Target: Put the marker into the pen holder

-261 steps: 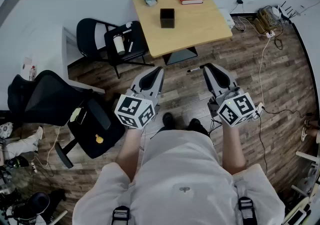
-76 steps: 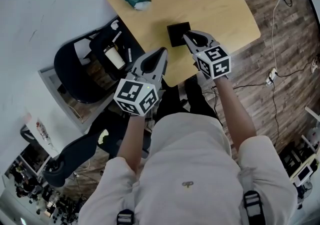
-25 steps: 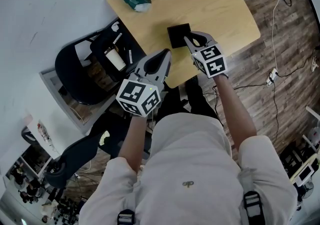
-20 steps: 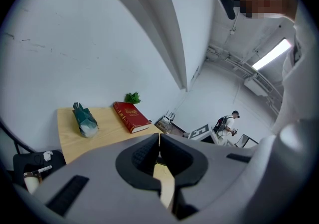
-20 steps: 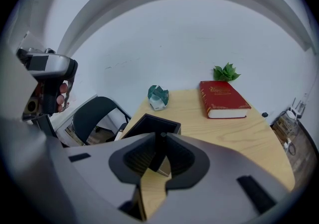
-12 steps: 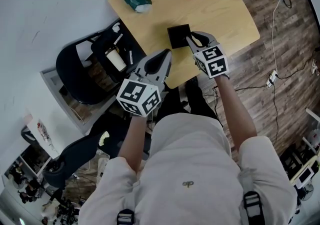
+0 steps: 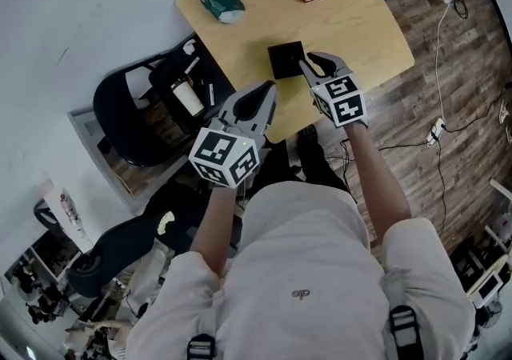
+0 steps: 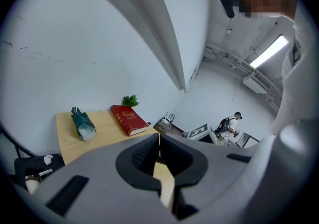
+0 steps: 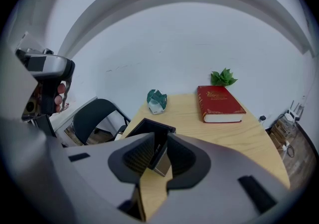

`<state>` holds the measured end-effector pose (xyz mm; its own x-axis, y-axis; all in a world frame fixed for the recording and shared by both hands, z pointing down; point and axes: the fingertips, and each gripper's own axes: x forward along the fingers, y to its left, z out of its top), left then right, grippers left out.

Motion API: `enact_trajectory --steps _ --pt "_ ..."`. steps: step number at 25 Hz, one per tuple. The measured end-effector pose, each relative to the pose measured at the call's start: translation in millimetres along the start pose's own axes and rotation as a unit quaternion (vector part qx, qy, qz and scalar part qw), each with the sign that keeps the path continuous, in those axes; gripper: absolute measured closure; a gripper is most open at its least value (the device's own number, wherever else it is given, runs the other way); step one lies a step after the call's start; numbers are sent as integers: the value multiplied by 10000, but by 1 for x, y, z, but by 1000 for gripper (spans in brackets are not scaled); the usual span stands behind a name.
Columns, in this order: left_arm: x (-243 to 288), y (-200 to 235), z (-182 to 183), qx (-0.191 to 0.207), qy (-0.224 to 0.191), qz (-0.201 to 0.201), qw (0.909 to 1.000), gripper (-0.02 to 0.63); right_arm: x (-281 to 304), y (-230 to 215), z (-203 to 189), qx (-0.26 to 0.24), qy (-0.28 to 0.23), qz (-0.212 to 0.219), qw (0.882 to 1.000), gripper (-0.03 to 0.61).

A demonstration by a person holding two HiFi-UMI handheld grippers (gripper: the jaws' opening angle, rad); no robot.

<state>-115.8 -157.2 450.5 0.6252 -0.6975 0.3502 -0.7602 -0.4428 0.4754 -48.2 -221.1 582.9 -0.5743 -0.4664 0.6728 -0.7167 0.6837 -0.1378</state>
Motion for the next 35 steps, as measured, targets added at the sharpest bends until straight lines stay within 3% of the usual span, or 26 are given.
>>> enact_trajectory --steps 14,24,35 --pt "-9 -31 7 153 -226 162 9995 604 -33 0 14 -228 -295 86 9993 500" --pt "-23 -65 7 260 -519 468 9972 604 -80 11 31 -577 -708 304 9954 502" --pt "-37 -112 0 388 -795 783 9930 604 -134 23 24 -863 -1023 602 9892 515"
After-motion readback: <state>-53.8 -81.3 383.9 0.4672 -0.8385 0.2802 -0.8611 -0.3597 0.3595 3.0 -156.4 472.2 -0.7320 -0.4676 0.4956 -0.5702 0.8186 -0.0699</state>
